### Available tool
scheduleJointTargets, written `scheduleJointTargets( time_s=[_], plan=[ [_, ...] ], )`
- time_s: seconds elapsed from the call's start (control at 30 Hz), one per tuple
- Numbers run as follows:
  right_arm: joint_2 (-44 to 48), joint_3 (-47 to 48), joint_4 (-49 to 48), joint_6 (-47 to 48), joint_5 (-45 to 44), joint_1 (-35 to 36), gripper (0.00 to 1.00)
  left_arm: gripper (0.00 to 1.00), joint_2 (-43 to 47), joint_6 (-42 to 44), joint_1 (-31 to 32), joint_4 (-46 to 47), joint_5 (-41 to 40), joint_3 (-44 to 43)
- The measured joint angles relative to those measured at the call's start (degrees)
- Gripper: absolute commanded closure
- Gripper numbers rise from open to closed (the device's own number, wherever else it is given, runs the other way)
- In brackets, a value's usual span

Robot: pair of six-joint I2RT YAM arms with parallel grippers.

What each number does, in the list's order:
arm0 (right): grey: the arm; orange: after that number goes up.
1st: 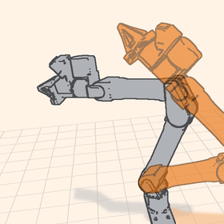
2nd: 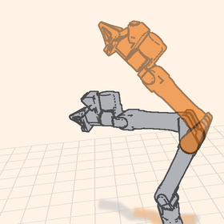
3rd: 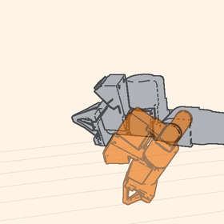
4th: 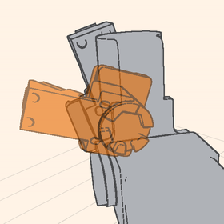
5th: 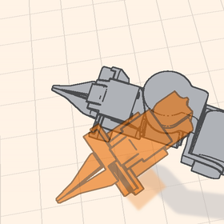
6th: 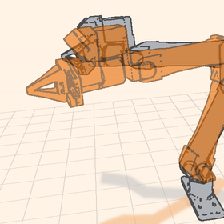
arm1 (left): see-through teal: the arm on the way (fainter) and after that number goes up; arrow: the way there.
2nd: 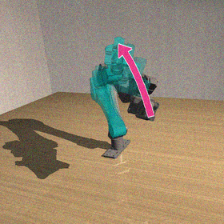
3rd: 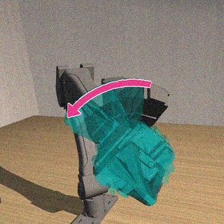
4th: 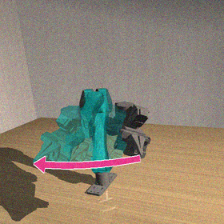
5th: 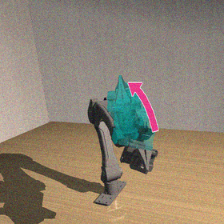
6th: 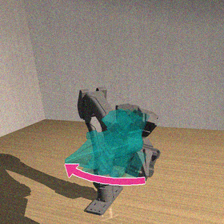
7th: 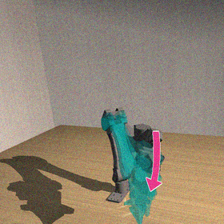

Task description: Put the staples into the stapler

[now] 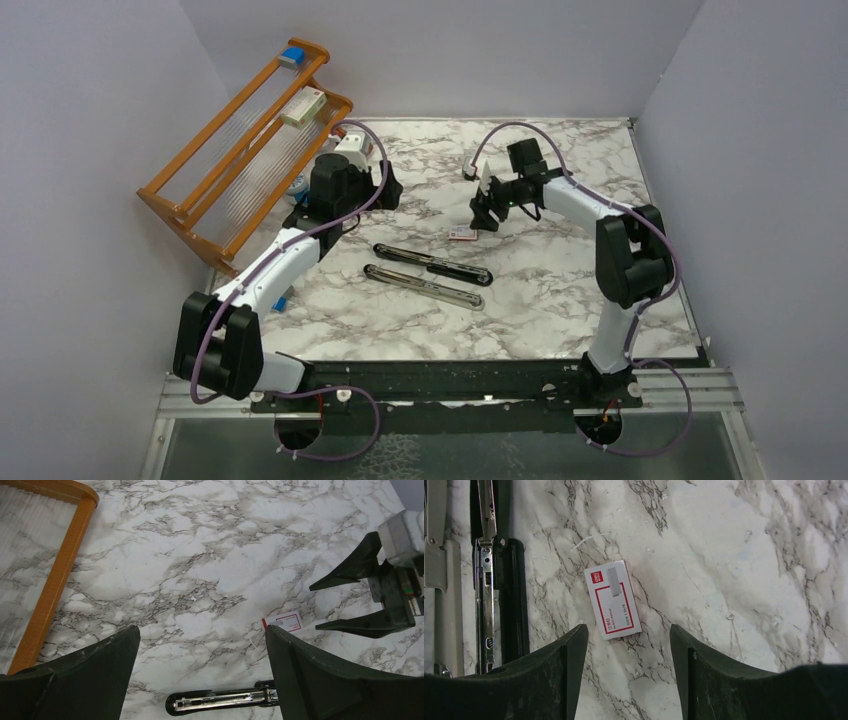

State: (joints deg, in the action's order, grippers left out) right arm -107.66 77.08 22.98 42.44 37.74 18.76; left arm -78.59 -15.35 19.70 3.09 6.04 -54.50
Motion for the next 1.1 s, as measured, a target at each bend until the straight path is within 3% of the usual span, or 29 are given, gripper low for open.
scheduleJointTargets(
  time_s=[0.33,1.1],
  plan=[
    [-4.3,0.7,0.3,2.6,3.5,0.0,0.34,0.01,0.9,0.0,0.0,-1.1,0.0,0.0],
    [-9.1,0.7,-0.9,8.5,2.0,1.5,0.39,0.02,-0.1,-1.2,0.0,-2.6,2.3,0.0]
  ],
)
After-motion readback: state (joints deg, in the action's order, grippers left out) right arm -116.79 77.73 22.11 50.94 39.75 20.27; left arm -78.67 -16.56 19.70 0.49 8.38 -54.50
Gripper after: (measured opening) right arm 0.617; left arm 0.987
